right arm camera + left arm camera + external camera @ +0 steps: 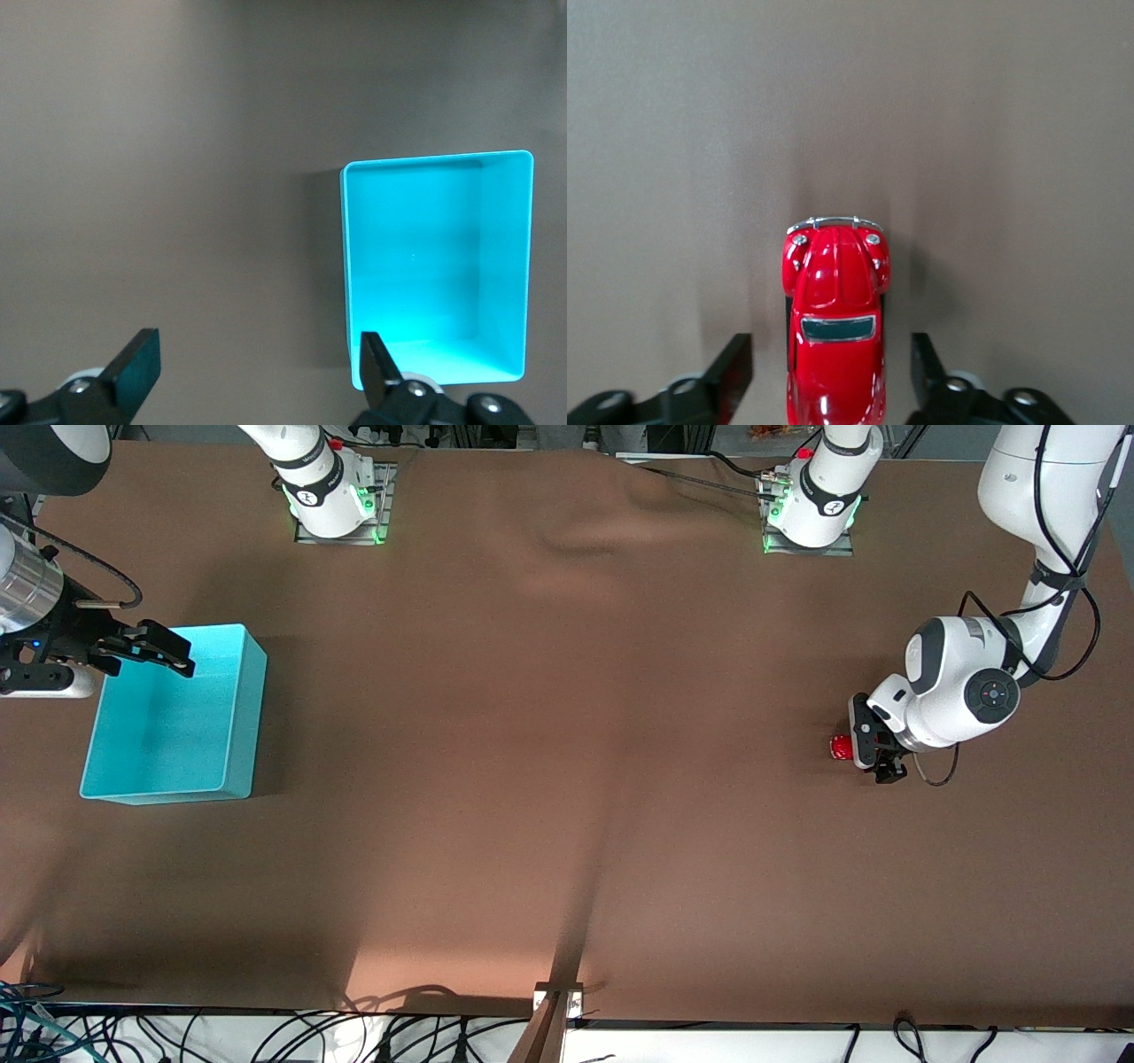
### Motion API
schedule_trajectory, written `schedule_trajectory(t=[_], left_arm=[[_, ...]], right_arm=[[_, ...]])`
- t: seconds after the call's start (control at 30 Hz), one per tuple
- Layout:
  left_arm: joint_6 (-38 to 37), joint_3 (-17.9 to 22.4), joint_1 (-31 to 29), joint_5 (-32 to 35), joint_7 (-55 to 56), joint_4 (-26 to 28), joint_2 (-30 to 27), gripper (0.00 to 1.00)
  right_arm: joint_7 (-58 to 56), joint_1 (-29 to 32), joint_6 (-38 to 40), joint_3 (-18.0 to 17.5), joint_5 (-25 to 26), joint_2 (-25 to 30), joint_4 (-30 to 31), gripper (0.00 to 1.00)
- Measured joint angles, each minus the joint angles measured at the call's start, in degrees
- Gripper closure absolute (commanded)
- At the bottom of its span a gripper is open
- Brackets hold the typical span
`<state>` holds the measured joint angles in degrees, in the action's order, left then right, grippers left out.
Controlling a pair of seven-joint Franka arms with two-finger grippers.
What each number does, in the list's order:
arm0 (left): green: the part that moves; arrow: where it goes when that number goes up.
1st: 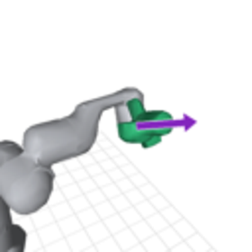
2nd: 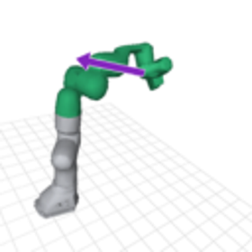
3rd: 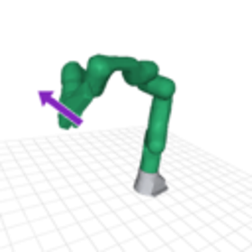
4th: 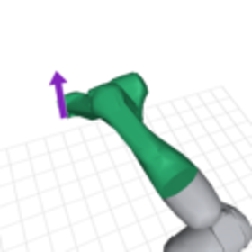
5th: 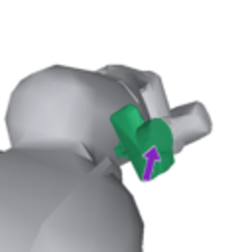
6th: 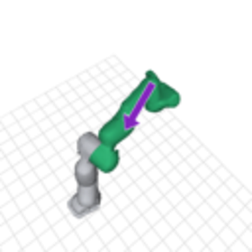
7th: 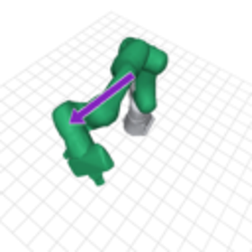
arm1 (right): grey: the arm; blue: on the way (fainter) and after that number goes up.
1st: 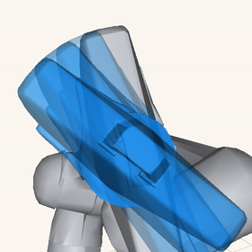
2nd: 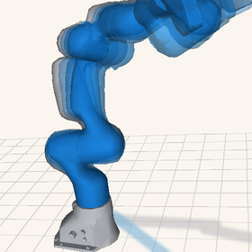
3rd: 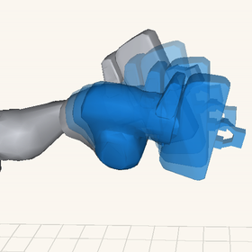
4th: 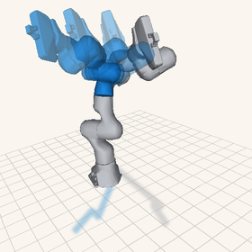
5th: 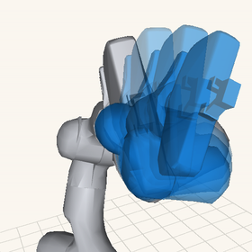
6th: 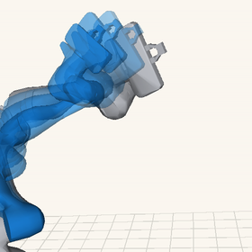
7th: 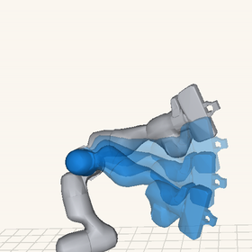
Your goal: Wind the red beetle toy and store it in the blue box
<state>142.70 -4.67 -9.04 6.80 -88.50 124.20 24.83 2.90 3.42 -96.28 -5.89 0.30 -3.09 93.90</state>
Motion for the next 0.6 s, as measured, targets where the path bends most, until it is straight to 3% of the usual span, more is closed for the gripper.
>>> schedule_trajectory(t=[0.07,0.17,0.6], left_arm=[[0.14,0.0,0.0,0.0,-1.17,0.0,-0.05,0.81],[0.23,0.0,0.0,0.0,-2.15,-0.01,-0.18,0.88],[0.27,0.02,-0.69,0.0,-3.01,-0.01,-0.24,0.91]], right_arm=[[0.0,0.0,0.0,0.0,0.0,0.0,0.0,0.0],[0.0,0.0,0.0,0.0,0.0,0.0,0.0,0.0],[0.0,0.0,0.0,0.0,0.0,0.0,0.0,0.0]])
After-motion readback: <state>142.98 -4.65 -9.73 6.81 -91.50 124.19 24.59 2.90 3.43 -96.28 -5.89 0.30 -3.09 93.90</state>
